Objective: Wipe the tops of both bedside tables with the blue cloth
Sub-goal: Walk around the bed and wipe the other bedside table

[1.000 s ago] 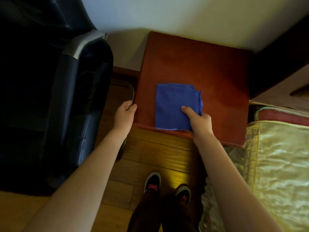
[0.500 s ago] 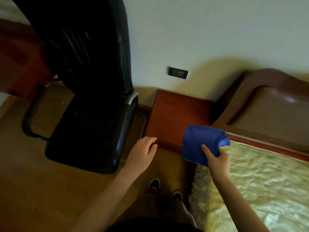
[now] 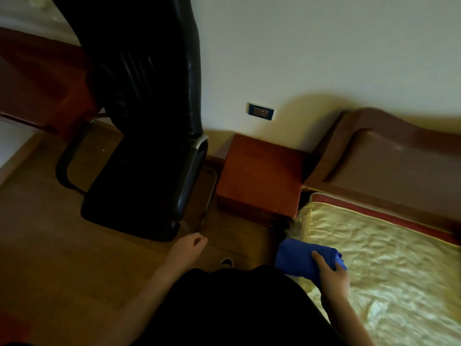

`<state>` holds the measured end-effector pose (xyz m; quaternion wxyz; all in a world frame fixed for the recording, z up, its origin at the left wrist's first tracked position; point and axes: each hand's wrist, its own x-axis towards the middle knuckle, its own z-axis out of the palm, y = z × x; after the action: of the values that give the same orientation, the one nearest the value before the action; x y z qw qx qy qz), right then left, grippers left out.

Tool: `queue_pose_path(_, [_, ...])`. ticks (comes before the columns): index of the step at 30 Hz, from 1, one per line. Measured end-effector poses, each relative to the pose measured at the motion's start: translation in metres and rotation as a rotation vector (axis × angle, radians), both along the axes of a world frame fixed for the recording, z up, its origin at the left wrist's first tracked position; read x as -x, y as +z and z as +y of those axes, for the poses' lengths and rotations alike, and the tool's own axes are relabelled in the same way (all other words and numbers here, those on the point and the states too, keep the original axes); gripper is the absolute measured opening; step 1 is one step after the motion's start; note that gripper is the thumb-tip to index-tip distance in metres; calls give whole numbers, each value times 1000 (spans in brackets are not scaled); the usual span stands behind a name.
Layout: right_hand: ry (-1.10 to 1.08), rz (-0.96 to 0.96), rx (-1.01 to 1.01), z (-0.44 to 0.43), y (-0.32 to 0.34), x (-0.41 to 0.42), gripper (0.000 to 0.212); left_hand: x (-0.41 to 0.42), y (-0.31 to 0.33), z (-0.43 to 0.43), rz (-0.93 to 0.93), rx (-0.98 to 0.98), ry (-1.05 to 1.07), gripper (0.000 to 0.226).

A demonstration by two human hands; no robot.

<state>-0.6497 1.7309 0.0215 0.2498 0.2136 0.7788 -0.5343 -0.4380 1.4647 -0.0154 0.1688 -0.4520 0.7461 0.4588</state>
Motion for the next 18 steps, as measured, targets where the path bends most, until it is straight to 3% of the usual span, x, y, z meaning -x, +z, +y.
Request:
queue_pose_path(9, [-229,168,106,-2,40,10,15,99,40,-36,255,92,-295,32])
queue_pose_path(14, [-524,260,116,0,61,-35,17,167,48,-62,330,112,-672,39])
queue_pose_path(18, [-824,211,54,0,47,-114,22,189,44,-72,330,126,-963,41])
